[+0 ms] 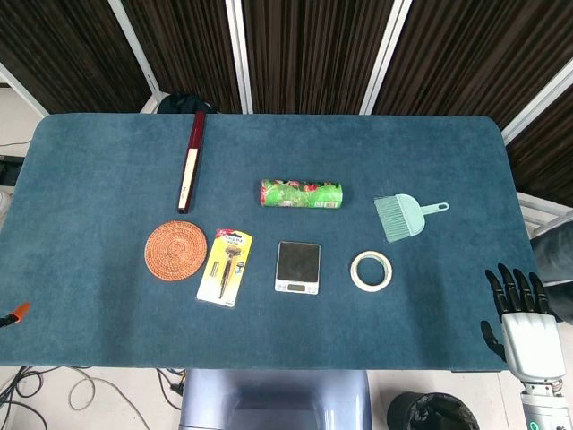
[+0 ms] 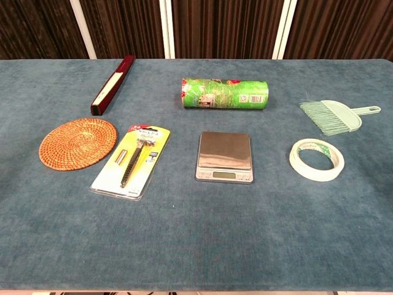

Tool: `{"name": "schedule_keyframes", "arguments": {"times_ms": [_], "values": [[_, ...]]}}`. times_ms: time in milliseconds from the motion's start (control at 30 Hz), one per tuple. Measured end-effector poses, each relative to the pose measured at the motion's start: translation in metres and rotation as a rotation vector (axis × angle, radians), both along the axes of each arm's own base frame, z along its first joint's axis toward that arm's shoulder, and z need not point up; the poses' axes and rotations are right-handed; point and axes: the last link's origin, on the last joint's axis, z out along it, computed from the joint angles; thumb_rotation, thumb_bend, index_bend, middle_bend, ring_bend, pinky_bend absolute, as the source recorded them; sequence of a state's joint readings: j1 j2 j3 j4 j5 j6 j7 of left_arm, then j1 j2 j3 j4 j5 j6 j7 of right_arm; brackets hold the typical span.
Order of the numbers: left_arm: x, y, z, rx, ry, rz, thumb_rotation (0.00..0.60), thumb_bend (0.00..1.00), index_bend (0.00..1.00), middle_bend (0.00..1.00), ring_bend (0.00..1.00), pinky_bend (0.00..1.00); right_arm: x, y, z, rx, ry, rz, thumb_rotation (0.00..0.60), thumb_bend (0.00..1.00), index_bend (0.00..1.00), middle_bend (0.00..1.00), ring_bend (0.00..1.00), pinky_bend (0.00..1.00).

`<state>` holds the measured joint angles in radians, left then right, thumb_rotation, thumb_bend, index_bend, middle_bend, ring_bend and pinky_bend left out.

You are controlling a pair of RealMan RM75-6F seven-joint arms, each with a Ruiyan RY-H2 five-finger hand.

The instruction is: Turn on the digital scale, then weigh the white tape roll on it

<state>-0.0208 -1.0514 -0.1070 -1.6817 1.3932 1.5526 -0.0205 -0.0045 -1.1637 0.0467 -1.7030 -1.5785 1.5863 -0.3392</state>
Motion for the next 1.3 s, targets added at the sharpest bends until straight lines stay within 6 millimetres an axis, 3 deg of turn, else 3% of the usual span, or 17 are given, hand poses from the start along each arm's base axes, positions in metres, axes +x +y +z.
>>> {"name": "schedule_keyframes", "arguments": {"times_ms": [967, 1167, 1300], "values": [[0.002, -0.004, 0.001, 0.003, -0.006, 0.005, 0.6, 0.0, 0.0, 0.0, 0.0, 0.0, -0.001, 0.002, -0.003, 0.053, -0.01, -0.004, 0.6, 0.42, 0.0, 0.05, 0.04, 0.01], [0.001, -0.003, 0.002, 0.009, -0.008, 0.012, 0.6, 0.0, 0.0, 0.0, 0.0, 0.0, -0.001, 0.002, -0.007, 0.108, -0.014, 0.003, 0.6, 0.42, 0.0, 0.05, 0.09, 0.02], [0.002, -0.004, 0.002, 0.012, -0.008, 0.007, 0.6, 0.0, 0.0, 0.0, 0.0, 0.0, -0.001, -0.008, -0.01, 0.173, -0.066, 0.019, 0.6, 0.42, 0.0, 0.09, 0.19, 0.06]]}}
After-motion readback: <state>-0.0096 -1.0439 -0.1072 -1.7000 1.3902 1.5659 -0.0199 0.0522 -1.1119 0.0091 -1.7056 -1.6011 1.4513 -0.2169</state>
